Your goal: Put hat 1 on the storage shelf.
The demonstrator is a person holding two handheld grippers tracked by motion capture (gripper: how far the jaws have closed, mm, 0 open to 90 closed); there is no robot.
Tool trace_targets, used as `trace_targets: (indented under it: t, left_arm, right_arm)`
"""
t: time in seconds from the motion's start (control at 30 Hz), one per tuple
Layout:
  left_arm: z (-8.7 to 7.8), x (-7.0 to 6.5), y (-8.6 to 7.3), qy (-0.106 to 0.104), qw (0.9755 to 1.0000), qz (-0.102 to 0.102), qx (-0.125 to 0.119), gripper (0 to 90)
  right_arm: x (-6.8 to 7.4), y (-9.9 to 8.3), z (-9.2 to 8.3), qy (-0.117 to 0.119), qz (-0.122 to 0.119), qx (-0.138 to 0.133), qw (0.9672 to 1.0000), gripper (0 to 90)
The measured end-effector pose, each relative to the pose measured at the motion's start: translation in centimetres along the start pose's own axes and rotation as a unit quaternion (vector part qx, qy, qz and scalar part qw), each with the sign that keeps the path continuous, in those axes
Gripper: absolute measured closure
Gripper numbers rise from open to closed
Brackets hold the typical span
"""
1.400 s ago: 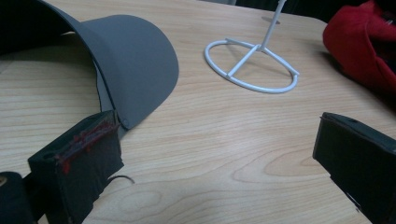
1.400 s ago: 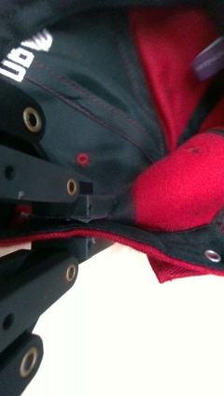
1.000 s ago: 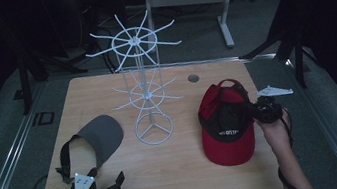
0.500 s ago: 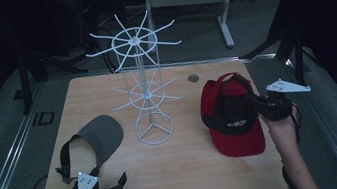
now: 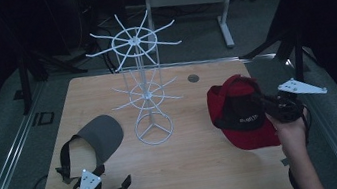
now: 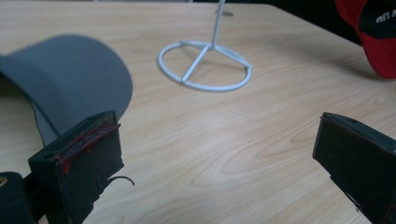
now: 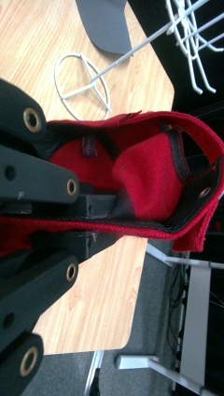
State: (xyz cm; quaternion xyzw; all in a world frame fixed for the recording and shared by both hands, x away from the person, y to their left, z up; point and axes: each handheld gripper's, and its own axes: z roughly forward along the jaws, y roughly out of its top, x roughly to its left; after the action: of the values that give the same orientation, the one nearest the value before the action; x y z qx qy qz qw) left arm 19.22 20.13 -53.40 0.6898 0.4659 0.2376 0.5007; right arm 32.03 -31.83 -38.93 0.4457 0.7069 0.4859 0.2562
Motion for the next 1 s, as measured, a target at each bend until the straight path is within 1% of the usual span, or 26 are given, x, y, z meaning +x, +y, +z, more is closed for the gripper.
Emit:
trace_targets:
  t: [0.17,0.2,0.3,0.37,0.43,0.47,0.53,0.57,0.67,0.73,0.77,0.87,0.93,1.0]
  left_arm:
    - [-0.4,-0.4,1.5,-0.011,0.9998,0.009,-0.013,1.6]
    - [-0.4,-0.5,1.8,-0.012,0.9997,0.014,-0.014,1.7]
    - [-0.6,-0.8,3.0,-0.024,0.9993,0.019,-0.023,1.6]
    - [-0.7,-1.0,3.9,-0.034,0.9985,0.027,-0.033,1.6]
    - [-0.7,-1.3,4.8,-0.040,0.9978,0.036,-0.038,1.6]
    - [-0.7,-1.4,5.2,-0.043,0.9975,0.036,-0.041,1.6]
    - [-0.6,-1.7,6.0,-0.054,0.9968,0.035,-0.048,1.6]
    - [-0.5,-1.9,6.4,-0.058,0.9965,0.036,-0.049,1.6]
    - [0.0,-2.6,7.4,-0.067,0.9954,0.045,-0.050,1.7]
    - [0.4,-3.4,8.1,-0.076,0.9943,0.055,-0.050,1.7]
    - [0.5,-3.7,8.3,-0.081,0.9938,0.058,-0.050,1.7]
    - [1.0,-4.8,9.4,-0.096,0.9911,0.076,-0.051,1.7]
    - [1.3,-5.3,10.1,-0.104,0.9898,0.082,-0.052,1.7]
    - [1.5,-5.8,10.8,-0.113,0.9884,0.086,-0.054,1.7]
  right_arm:
    - [0.5,0.5,-0.8,0.008,0.005,-0.013,0.9999,85.4]
    - [0.7,0.7,-1.0,0.009,0.002,-0.015,0.9999,85.5]
    - [1.3,1.3,-1.5,0.013,-0.003,-0.024,0.9996,85.4]
    - [1.6,1.7,-1.9,0.016,-0.006,-0.031,0.9994,85.4]
    - [1.9,2.0,-2.3,0.024,-0.004,-0.038,0.9990,85.3]
    - [2.0,2.2,-2.4,0.024,-0.007,-0.040,0.9989,85.3]
    - [2.2,2.4,-2.7,0.031,-0.005,-0.047,0.9984,85.3]
    - [2.3,2.4,-2.8,0.029,-0.008,-0.048,0.9984,85.4]
    - [2.6,2.6,-3.0,0.037,-0.003,-0.054,0.9979,85.4]
    - [2.9,2.6,-3.1,0.040,-0.006,-0.055,0.9977,85.4]
    - [3.1,2.6,-3.1,0.043,-0.003,-0.055,0.9976,85.4]
    - [3.5,2.7,-3.3,0.050,-0.002,-0.057,0.9972,85.4]
    - [3.9,2.8,-3.5,0.049,-0.007,-0.058,0.9971,85.4]
    - [4.1,2.8,-3.7,0.053,-0.011,-0.061,0.9967,85.4]
